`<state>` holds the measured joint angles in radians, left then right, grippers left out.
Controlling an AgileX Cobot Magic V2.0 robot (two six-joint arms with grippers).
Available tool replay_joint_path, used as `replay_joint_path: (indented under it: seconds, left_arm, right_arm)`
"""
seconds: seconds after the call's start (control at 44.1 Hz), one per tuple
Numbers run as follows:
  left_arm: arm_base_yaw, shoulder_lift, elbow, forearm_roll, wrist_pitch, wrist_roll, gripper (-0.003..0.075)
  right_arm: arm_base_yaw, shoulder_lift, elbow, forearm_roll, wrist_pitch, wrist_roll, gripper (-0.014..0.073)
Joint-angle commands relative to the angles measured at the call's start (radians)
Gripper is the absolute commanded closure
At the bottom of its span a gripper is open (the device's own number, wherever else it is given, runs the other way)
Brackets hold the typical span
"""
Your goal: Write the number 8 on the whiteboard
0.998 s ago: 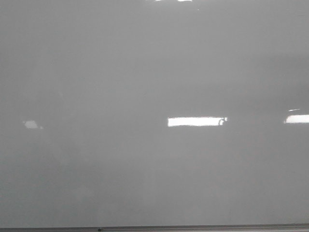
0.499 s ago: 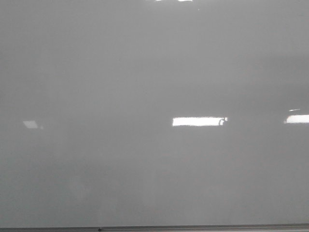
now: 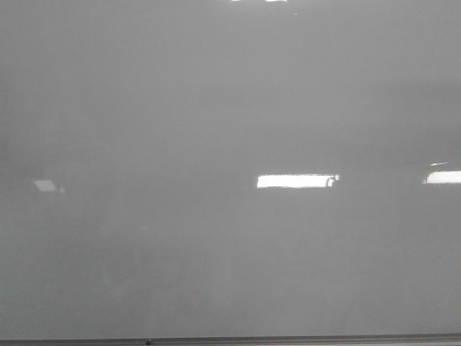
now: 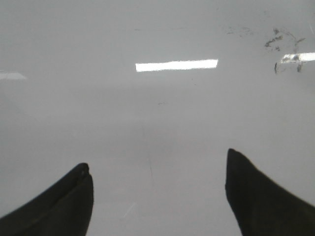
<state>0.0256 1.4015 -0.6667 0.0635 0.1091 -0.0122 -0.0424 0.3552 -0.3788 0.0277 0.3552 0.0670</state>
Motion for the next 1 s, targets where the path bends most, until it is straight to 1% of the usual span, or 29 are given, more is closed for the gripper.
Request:
replay_joint_path:
  seconds: [0.0, 0.045, 0.113, 0.227, 0.34, 0.454, 0.476, 0.544, 0.612, 0.68, 0.771, 0.816, 0.907, 0.975]
  left_arm:
    - [-0.009, -0.005, -0.034, 0.017, -0.159, -0.010, 0.0104]
    - [-0.009, 0.010, -0.034, 0.017, -0.191, -0.010, 0.0111]
    - [-0.009, 0.027, -0.034, 0.017, -0.205, -0.010, 0.0138]
    - [-0.009, 0.051, -0.034, 0.017, -0.208, -0.010, 0.0227]
    - [-0.009, 0.053, -0.034, 0.017, -0.209, -0.010, 0.0358]
    - [-0.009, 0.053, -0.034, 0.017, -0.208, -0.010, 0.0516]
    - [-0.009, 0.053, -0.034, 0.017, -0.208, -0.010, 0.0561]
    - [-0.009, 0.053, -0.034, 0.017, -0.202, -0.010, 0.0660]
    - [-0.009, 0.053, -0.034, 0.015, -0.191, -0.010, 0.0743]
    - [-0.011, 0.034, -0.041, -0.008, -0.145, -0.010, 0.0741]
    - [-0.029, -0.013, -0.058, -0.023, -0.028, -0.010, 0.0741]
    - [-0.048, -0.042, -0.078, -0.023, 0.067, -0.010, 0.0741]
    - [-0.108, -0.090, -0.124, -0.023, 0.215, 0.012, 0.0741]
    - [-0.165, -0.111, -0.149, -0.024, 0.276, 0.058, 0.0741]
  right_arm:
    - [-0.001, 0.014, -0.036, 0.002, -0.084, -0.002, 0.0016]
    - [-0.001, 0.014, -0.036, 0.002, -0.084, -0.002, 0.0016]
    - [-0.001, 0.014, -0.036, 0.002, -0.084, -0.002, 0.0016]
    - [-0.001, 0.014, -0.036, 0.002, -0.084, -0.002, 0.0016]
    - [-0.001, 0.014, -0.036, 0.002, -0.084, -0.002, 0.0016]
    - [-0.001, 0.014, -0.036, 0.002, -0.084, -0.002, 0.0016]
    - [-0.001, 0.014, -0.036, 0.002, -0.086, -0.002, 0.0016]
    - [-0.001, 0.014, -0.036, 0.002, -0.086, -0.002, 0.0016]
    - [-0.001, 0.014, -0.036, 0.002, -0.087, -0.002, 0.0016]
    - [-0.001, 0.014, -0.036, 0.002, -0.087, -0.002, 0.0016]
    - [0.001, 0.014, -0.039, 0.002, -0.074, -0.002, 0.0016]
    - [0.003, 0.023, -0.052, 0.002, -0.043, -0.002, 0.0016]
    - [0.022, 0.069, -0.103, 0.002, 0.036, -0.016, 0.0016]
    - [0.055, 0.126, -0.161, 0.002, 0.103, -0.034, 0.0016]
